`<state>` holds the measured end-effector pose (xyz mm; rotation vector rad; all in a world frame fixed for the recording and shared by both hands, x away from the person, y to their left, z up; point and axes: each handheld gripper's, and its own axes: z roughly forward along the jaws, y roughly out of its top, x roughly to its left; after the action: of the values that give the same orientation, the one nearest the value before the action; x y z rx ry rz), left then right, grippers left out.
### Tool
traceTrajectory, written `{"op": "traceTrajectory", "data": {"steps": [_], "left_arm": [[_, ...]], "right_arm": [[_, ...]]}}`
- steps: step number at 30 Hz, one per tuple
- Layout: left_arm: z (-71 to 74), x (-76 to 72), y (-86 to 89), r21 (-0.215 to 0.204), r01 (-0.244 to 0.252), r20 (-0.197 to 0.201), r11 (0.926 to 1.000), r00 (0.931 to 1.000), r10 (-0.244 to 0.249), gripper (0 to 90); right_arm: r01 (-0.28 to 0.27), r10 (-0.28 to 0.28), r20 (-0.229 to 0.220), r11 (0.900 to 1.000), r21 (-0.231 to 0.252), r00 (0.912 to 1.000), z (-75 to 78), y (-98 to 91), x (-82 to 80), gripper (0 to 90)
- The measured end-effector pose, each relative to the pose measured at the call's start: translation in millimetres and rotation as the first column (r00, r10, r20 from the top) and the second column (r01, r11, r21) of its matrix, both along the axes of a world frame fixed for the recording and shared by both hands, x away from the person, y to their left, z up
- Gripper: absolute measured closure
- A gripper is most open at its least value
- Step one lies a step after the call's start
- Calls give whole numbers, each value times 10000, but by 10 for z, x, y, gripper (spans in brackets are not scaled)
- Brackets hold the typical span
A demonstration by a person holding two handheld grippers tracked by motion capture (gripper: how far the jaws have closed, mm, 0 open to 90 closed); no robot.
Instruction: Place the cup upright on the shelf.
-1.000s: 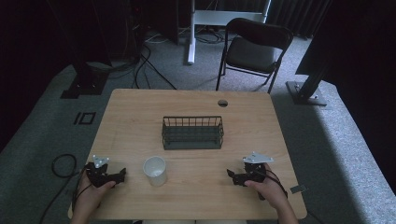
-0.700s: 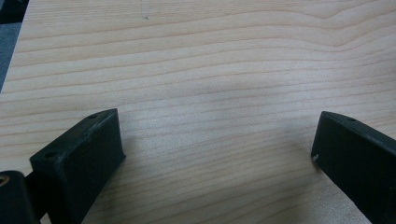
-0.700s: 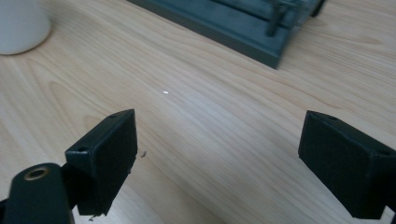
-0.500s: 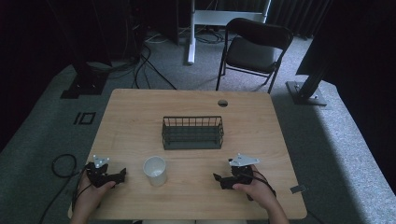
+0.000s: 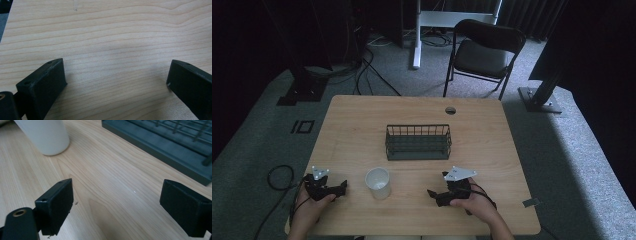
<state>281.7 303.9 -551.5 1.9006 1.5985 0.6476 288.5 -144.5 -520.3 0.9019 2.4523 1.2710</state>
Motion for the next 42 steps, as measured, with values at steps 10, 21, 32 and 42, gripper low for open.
{"op": "traceTrajectory", "data": {"steps": [10,21,32,42], "left_arm": [[0,0,0,1,-2,0,10000,10000,2,24],[0,0,0,3,1,-3,10000,10000,-1,25],[0,0,1,2,4,-4,10000,10000,-4,25],[0,0,1,3,2,-3,10000,10000,-2,24]], "right_arm": [[-839,840,122,9964,-79,9964,-9,240,-15,114],[-1493,1490,247,9887,112,9885,26,528,-17,114],[-2037,2024,369,9784,358,9786,49,813,-20,114],[-2459,2426,587,9676,575,9683,83,1052,-16,115]]}}
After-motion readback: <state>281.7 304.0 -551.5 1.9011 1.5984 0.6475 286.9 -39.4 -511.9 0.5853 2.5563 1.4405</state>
